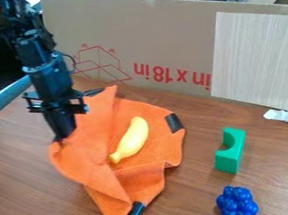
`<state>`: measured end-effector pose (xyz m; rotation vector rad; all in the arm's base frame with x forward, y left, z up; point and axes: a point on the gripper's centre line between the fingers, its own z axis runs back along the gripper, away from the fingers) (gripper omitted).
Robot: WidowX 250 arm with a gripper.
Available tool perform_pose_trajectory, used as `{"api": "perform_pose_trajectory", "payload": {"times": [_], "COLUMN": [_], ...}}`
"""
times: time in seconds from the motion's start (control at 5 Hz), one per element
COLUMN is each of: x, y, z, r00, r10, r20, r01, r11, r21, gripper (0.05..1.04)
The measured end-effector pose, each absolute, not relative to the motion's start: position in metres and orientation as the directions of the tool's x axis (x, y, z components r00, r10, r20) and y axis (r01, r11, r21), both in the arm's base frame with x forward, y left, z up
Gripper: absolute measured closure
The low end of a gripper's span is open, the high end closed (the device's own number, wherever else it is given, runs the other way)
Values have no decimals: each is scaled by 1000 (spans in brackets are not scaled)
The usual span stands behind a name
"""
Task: Unfold the orange cloth from top in the table
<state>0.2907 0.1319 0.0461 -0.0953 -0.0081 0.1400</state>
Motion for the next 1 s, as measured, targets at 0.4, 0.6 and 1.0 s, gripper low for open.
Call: {"api": "perform_pose_trajectory", "payload": {"times": [0.4,0.6,1.0], "x": [268,260,249], "y": [167,188,210], "z": [41,27,22], "r00": [974,964,946], "r10": [216,238,286], "r20": [-64,-115,-152], "r01": [-215,-237,-258], "r11": [976,971,949], "r21": [19,22,181], "gripper": [1011,1013,840]}}
